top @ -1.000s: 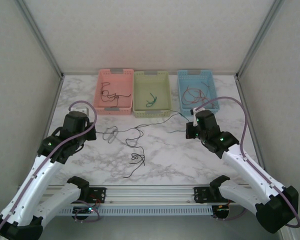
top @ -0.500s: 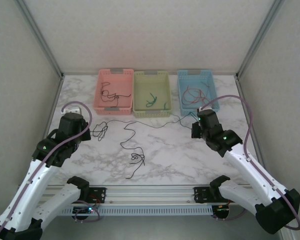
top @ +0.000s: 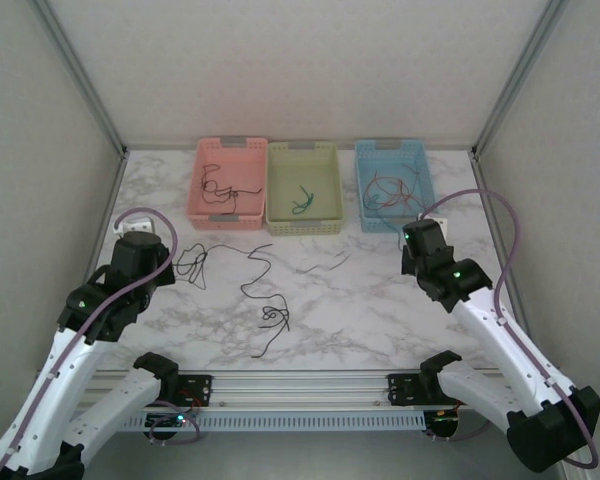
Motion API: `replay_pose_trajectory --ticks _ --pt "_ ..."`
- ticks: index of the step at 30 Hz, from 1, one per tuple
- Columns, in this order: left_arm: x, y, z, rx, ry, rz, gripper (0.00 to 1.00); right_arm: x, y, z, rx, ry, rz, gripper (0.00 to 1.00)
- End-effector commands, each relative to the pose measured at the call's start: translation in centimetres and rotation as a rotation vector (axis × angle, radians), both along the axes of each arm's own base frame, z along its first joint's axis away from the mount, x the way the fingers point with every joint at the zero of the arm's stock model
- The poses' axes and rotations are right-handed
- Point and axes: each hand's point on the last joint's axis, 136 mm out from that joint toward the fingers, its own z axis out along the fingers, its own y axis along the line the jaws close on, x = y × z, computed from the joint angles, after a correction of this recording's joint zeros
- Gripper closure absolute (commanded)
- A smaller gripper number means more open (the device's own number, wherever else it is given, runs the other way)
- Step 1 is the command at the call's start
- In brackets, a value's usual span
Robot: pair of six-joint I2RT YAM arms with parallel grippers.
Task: Untangle the cables
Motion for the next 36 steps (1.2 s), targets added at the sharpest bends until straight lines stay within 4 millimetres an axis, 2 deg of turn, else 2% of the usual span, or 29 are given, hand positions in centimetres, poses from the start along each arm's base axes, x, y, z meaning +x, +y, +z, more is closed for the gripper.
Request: replay_pose_trajectory --ticks 1,4,7,14,18,24,28,36 --pt "-0.5 0.9 0.5 0.014 -0.010 0.038 1.00 -0.2 -2.2 2.4 -0.035 -0.062 -0.095 1.00" --pt "-0.5 0.6 0.4 0.001 -0.009 0.024 1.00 -0.2 -2.9 2.9 -0.054 -0.065 -0.127 1.00" --pt "-0.4 -0.4 0.3 -0.039 -0.012 -0.024 1.00 0.0 -0.9 3.1 0.059 -0.083 -0.045 1.00" --pt "-0.2 -1.8 -0.2 -0.083 0.005 -0.084 1.00 0.0 4.4 7.6 0.366 -0.237 0.174 1.00" --pt "0.0 -2.4 -0.6 -0.099 0.017 -0.107 1.00 1.2 7.9 9.2 0.508 -0.251 0.282 1.00" --pt "0.0 -2.6 -0.8 -0.106 0.018 -0.115 1.00 6.0 11.1 9.1 0.589 -0.187 0.267 1.00" --pt "0.1 -2.7 -0.9 -0.108 0.020 -0.118 1.00 10.7 13.4 8.4 0.628 -0.165 0.246 1.00" --pt "0.1 -2.7 -1.0 -0.104 0.024 -0.117 1.00 19.0 18.3 4.6 0.634 -0.057 0.205 1.00"
